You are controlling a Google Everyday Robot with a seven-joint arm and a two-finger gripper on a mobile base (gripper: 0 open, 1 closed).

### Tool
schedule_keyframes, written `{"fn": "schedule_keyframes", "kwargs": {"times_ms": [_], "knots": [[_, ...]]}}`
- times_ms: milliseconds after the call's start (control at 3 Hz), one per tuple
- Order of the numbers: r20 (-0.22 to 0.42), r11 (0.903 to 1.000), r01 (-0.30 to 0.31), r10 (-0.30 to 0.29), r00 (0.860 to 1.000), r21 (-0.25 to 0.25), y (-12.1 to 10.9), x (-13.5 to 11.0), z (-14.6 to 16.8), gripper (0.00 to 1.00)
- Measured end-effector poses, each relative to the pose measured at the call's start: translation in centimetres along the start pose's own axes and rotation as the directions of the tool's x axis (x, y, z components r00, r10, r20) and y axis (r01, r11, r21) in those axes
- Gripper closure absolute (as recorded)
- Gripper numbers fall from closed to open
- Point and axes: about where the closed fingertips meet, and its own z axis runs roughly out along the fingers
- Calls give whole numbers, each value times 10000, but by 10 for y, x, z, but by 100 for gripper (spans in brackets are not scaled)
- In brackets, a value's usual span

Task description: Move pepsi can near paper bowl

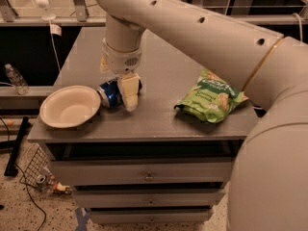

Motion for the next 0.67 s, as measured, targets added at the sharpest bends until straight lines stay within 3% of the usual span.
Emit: {"fn": "schedule_keyframes", "kwargs": {"times_ms": [333, 667], "knots": [[111, 9998, -33, 31, 9999, 193, 1, 3, -7, 0], [58, 9959, -579, 576, 9983, 693, 8, 26, -41, 0]]}}
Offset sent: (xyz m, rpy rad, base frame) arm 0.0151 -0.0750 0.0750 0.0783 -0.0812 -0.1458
